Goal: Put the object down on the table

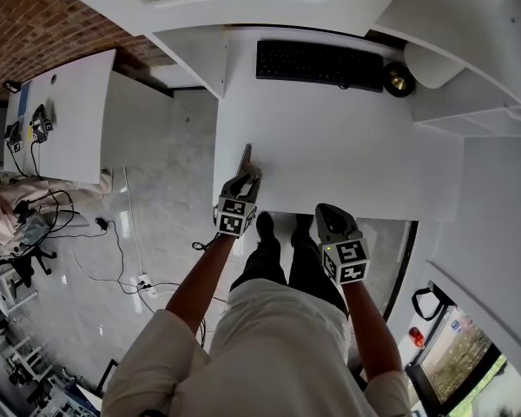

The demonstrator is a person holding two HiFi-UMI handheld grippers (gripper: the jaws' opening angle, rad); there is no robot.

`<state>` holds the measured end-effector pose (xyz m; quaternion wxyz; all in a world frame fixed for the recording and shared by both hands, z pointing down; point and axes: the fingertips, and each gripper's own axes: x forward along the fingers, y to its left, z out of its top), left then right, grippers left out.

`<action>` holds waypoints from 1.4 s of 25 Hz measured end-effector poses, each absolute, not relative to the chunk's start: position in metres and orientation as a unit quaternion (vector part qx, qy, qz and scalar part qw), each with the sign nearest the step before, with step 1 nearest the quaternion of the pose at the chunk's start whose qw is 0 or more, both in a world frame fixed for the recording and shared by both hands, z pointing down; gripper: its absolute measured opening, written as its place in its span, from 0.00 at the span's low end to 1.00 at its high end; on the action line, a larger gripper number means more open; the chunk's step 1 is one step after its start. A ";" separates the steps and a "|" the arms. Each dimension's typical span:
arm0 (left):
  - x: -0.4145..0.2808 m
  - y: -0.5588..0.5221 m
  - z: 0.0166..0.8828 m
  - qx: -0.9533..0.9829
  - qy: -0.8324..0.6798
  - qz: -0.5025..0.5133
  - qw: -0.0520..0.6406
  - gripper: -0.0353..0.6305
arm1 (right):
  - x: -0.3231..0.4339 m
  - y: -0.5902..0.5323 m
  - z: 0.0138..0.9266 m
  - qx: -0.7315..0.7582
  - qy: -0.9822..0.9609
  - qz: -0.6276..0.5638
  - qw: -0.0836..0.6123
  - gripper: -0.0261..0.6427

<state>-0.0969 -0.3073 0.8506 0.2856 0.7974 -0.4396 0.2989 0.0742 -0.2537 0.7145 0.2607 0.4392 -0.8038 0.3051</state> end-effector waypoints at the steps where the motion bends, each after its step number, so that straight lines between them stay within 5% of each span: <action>1: -0.097 -0.307 0.847 0.797 -0.441 0.298 0.285 0.21 | 0.074 -0.255 0.712 0.438 -0.806 0.302 0.259 0.04; 35: -0.120 -0.240 0.640 0.808 -0.508 0.169 0.244 0.10 | 0.041 -0.252 0.598 0.352 -0.888 0.199 0.219 0.04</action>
